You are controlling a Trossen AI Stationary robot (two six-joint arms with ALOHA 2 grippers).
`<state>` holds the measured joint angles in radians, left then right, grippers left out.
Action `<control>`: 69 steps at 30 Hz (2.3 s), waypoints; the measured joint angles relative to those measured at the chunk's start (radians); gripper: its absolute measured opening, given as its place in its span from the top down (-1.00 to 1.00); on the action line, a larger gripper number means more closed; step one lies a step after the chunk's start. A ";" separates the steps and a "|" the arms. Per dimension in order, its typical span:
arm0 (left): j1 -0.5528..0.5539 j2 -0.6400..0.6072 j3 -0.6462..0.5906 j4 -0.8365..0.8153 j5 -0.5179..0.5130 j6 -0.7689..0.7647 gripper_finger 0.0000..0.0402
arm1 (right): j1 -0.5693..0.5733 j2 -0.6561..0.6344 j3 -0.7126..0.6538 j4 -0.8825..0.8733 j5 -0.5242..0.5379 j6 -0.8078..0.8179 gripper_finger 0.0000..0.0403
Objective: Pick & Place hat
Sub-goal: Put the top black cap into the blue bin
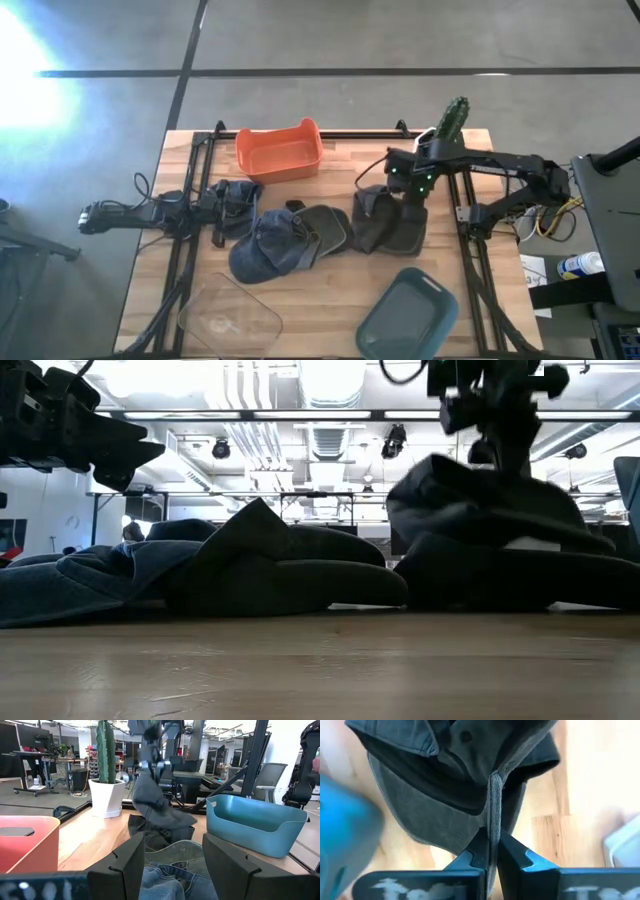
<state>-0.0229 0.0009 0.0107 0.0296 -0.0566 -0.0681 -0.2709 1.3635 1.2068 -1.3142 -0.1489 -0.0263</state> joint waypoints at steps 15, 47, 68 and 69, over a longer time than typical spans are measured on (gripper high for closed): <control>0.000 0.000 0.000 -0.001 0.000 0.000 0.04 | 0.080 -0.046 0.245 -0.221 0.024 0.024 0.93; 0.000 0.000 0.000 -0.001 0.000 0.000 0.04 | 0.800 0.160 0.128 0.073 -0.001 0.049 0.91; 0.000 0.000 0.000 -0.001 0.000 0.000 0.04 | 0.666 0.150 0.384 -0.037 0.160 0.136 0.91; 0.000 0.000 0.000 -0.001 0.000 0.000 0.04 | 0.660 0.149 0.398 -0.027 0.152 0.139 0.91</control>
<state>-0.0227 0.0006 0.0105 0.0284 -0.0570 -0.0681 0.3891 1.5128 1.6044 -1.3413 0.0027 0.1127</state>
